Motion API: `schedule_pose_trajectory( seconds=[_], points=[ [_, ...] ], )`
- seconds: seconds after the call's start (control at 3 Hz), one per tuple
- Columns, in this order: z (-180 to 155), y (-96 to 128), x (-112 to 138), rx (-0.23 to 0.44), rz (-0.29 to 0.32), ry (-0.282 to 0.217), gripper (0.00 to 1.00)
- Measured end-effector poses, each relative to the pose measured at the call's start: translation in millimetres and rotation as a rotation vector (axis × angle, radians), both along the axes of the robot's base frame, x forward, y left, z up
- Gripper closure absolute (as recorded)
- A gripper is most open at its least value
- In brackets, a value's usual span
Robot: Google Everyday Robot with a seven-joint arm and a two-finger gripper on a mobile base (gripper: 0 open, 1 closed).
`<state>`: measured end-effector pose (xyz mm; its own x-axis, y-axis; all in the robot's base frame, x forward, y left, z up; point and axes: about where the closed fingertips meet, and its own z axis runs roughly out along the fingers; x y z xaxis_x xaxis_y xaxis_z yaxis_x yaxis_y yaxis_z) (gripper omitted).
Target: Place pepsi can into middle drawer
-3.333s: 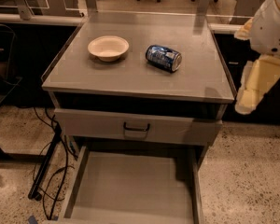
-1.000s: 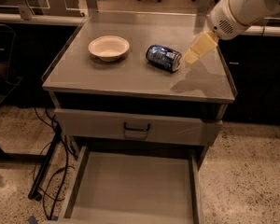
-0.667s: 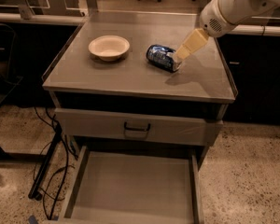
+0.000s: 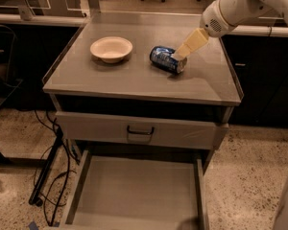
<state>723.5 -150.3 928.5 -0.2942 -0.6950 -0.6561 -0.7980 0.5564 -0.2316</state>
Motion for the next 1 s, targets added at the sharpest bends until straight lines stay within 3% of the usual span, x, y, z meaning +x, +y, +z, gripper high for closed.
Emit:
schedule_pose_trajectory(
  seconds=[1.0],
  points=[
    [-62.3,14.1,2.0,0.02,-0.014,0.109,0.0]
  ],
)
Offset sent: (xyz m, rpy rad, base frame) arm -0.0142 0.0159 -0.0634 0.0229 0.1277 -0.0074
